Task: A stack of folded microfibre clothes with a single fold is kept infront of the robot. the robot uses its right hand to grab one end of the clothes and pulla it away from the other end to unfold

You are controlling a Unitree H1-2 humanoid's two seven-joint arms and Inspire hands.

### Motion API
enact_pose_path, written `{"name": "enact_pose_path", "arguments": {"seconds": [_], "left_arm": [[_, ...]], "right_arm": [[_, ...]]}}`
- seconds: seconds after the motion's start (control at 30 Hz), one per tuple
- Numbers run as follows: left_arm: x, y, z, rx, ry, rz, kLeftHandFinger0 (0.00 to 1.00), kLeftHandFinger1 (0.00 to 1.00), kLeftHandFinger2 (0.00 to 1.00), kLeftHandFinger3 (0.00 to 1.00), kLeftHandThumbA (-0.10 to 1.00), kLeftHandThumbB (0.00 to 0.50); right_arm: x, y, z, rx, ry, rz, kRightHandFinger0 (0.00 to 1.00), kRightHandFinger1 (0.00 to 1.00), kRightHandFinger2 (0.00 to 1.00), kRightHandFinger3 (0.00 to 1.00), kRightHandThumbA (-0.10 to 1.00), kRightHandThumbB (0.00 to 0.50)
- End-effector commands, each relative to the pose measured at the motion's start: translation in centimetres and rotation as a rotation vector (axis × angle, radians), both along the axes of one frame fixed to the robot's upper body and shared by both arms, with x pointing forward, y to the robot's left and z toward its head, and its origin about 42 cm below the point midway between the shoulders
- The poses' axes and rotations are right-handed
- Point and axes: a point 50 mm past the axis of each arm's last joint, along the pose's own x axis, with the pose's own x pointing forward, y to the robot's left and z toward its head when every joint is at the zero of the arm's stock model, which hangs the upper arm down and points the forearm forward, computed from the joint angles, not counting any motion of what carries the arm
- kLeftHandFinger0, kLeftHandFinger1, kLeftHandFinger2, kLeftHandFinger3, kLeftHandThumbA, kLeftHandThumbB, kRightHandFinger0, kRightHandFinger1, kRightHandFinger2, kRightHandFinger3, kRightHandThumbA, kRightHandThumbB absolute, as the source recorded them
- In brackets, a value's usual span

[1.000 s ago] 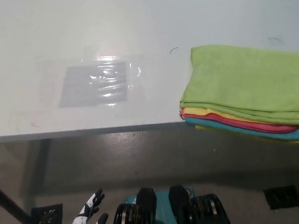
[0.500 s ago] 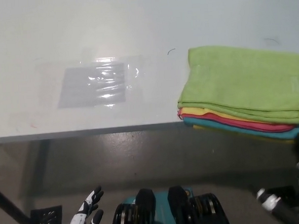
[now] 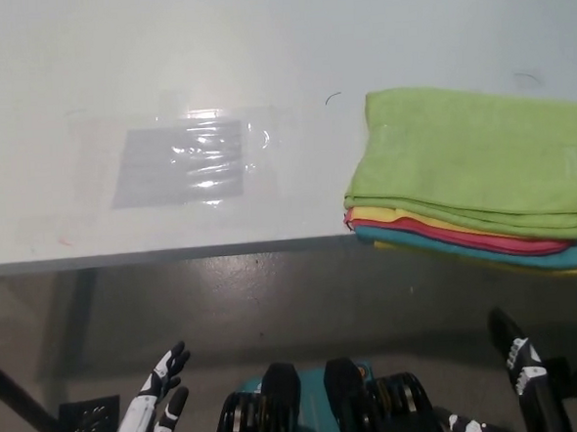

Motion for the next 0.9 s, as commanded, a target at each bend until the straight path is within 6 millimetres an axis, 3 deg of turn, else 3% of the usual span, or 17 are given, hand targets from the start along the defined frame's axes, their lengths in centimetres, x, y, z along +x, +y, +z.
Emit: {"name": "enact_pose_path", "arguments": {"seconds": [0.0,0.7,0.73,0.87], "left_arm": [[0.54,0.39,0.97,0.001,-0.032,-0.01,1.0,1.0,1.0,1.0,1.0,0.368],[0.15,0.95,1.1,-0.004,-0.046,0.011,1.0,1.0,1.0,1.0,1.0,0.351],[0.25,0.99,1.12,-0.003,-0.039,0.008,1.0,1.0,1.0,1.0,0.99,0.342],[0.3,0.94,1.06,-0.005,-0.029,0.008,1.0,1.0,1.0,1.0,0.99,0.349]], "right_arm": [[0.89,-0.08,-0.24,-0.015,0.05,0.09,1.0,1.0,1.0,1.0,1.0,0.24],[1.53,0.6,-0.43,-0.084,0.09,0.186,1.0,1.0,1.0,1.0,1.0,0.256],[1.62,0.72,-0.31,-0.09,0.098,0.187,1.0,1.0,1.0,1.0,1.0,0.276],[1.65,0.68,-0.29,-0.116,0.094,0.188,1.0,1.0,1.0,1.0,1.0,0.258]]}}
